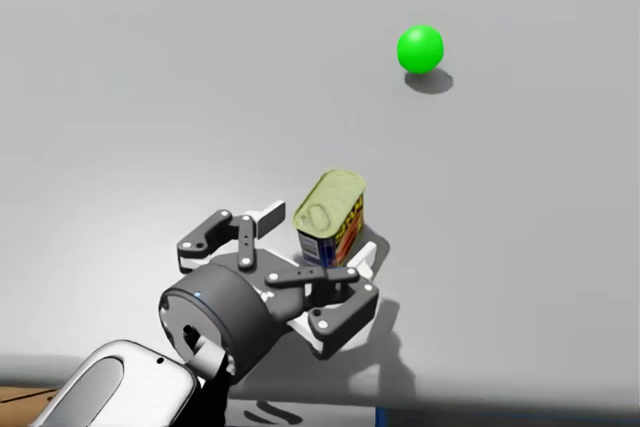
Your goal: Watch the red light. When it turns green, pick up the object.
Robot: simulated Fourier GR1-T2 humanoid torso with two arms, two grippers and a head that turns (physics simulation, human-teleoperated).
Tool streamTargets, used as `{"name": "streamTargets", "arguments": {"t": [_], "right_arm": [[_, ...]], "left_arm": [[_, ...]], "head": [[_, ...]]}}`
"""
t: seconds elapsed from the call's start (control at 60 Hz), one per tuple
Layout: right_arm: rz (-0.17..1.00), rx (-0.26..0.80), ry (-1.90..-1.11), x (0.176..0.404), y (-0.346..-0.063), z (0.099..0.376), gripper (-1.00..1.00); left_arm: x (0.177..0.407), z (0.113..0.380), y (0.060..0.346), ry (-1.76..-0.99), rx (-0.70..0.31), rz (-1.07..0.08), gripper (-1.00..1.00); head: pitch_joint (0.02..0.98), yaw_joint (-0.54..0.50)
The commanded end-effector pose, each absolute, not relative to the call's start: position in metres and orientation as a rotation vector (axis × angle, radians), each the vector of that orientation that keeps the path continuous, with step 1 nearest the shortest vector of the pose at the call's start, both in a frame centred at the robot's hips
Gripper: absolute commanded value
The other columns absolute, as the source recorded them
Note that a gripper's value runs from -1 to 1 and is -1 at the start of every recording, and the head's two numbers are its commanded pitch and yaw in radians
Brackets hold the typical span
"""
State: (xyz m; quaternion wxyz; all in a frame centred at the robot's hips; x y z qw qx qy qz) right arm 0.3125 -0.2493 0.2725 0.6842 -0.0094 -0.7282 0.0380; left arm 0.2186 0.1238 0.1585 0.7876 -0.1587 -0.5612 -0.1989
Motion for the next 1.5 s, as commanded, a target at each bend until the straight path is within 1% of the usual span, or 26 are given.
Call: {"name": "streamTargets", "arguments": {"t": [0.017,0.067,0.083,0.1,0.117,0.133,0.15,0.167,0.183,0.217,0.267,0.4,0.533,0.583,0.733,0.867,1.017,1.083,1.183,1.267,1.3,1.333,1.383,1.45,1.5], "right_arm": [[0.088,-0.023,-1.631,0.313,-0.249,0.272,-1.0],[0.088,-0.023,-1.63,0.313,-0.249,0.272,-1.0],[0.087,-0.024,-1.63,0.313,-0.249,0.272,-1.0],[0.087,-0.024,-1.63,0.313,-0.249,0.272,-1.0],[0.087,-0.024,-1.63,0.313,-0.249,0.272,-1.0],[0.087,-0.024,-1.631,0.313,-0.249,0.272,-1.0],[0.087,-0.025,-1.631,0.313,-0.249,0.273,-1.0],[0.087,-0.025,-1.631,0.313,-0.249,0.273,-1.0],[0.086,-0.025,-1.631,0.313,-0.249,0.273,-1.0],[0.085,-0.025,-1.631,0.313,-0.249,0.273,-1.0],[0.084,-0.025,-1.632,0.313,-0.249,0.273,-1.0],[0.084,-0.028,-1.633,0.313,-0.249,0.273,-1.0],[0.079,-0.028,-1.634,0.313,-0.25,0.273,-1.0],[0.058,-0.028,-1.63,0.314,-0.251,0.273,-1.0],[0.068,-0.03,-1.63,0.314,-0.252,0.272,-1.0],[0.069,-0.028,-1.629,0.314,-0.252,0.272,-1.0],[0.066,-0.024,-1.628,0.314,-0.252,0.272,-1.0],[0.069,-0.024,-1.628,0.314,-0.252,0.271,-1.0],[0.068,-0.023,-1.628,0.315,-0.252,0.271,-1.0],[0.067,-0.021,-1.626,0.315,-0.253,0.271,-1.0],[0.064,-0.017,-1.626,0.315,-0.253,0.272,-1.0],[0.064,-0.017,-1.626,0.315,-0.253,0.272,-1.0],[0.062,-0.015,-1.627,0.314,-0.253,0.272,-1.0],[0.06,-0.015,-1.629,0.314,-0.254,0.273,-1.0],[0.057,-0.015,-1.628,0.314,-0.254,0.273,-1.0]], "left_arm": [[0.229,0.153,0.117,-1.195,-0.333,-0.415,-1.0],[0.23,0.151,0.115,-1.192,-0.327,-0.421,-1.0],[0.231,0.15,0.115,-1.194,-0.321,-0.426,-0.91],[0.231,0.149,0.115,-1.192,-0.314,-0.431,-0.74],[0.231,0.148,0.115,-1.189,-0.312,-0.432,-0.63],[0.23,0.148,0.115,-1.185,-0.309,-0.433,-0.26],[0.23,0.147,0.115,-1.175,-0.307,-0.433,0.35],[0.23,0.146,0.115,-1.169,-0.305,-0.434,0.85],[0.229,0.145,0.115,-1.167,-0.304,-0.435,0.9],[0.228,0.144,0.115,-1.162,-0.305,-0.446,0.96],[0.227,0.144,0.115,-1.158,-0.307,-0.448,0.99],[0.224,0.143,0.115,-1.156,-0.31,-0.46,1.0],[0.222,0.143,0.115,-1.151,-0.31,-0.475,1.0],[0.221,0.143,0.114,-1.151,-0.308,-0.478,1.0],[0.22,0.143,0.114,-1.145,-0.307,-0.483,1.0],[0.219,0.145,0.113,-1.15,-0.303,-0.487,1.0],[0.215,0.152,0.113,-1.162,-0.299,-0.499,1.0],[0.214,0.16,0.114,-1.172,-0.298,-0.509,1.0],[0.214,0.179,0.118,-1.206,-0.294,-0.524,1.0],[0.217,0.199,0.123,-1.249,-0.284,-0.532,1.0],[0.219,0.21,0.126,-1.278,-0.273,-0.534,1.0],[0.22,0.212,0.126,-1.284,-0.269,-0.535,1.0],[0.225,0.226,0.129,-1.321,-0.237,-0.545,1.0],[0.23,0.238,0.132,-1.354,-0.22,-0.539,1.0],[0.235,0.252,0.134,-1.394,-0.198,-0.536,1.0]], "head": [[0.848,0.12],[0.846,0.12],[0.845,0.12],[0.844,0.12],[0.843,0.12],[0.843,0.12],[0.841,0.12],[0.841,0.12],[0.84,0.12],[0.838,0.12],[0.836,0.12],[0.806,0.12],[0.714,0.1],[0.67,0.1],[0.552,0.09],[0.493,0.09],[0.466,0.09],[0.465,0.09],[0.465,0.09],[0.463,0.09],[0.464,0.09],[0.463,0.09],[0.461,0.09],[0.458,0.09],[0.455,0.09]]}}
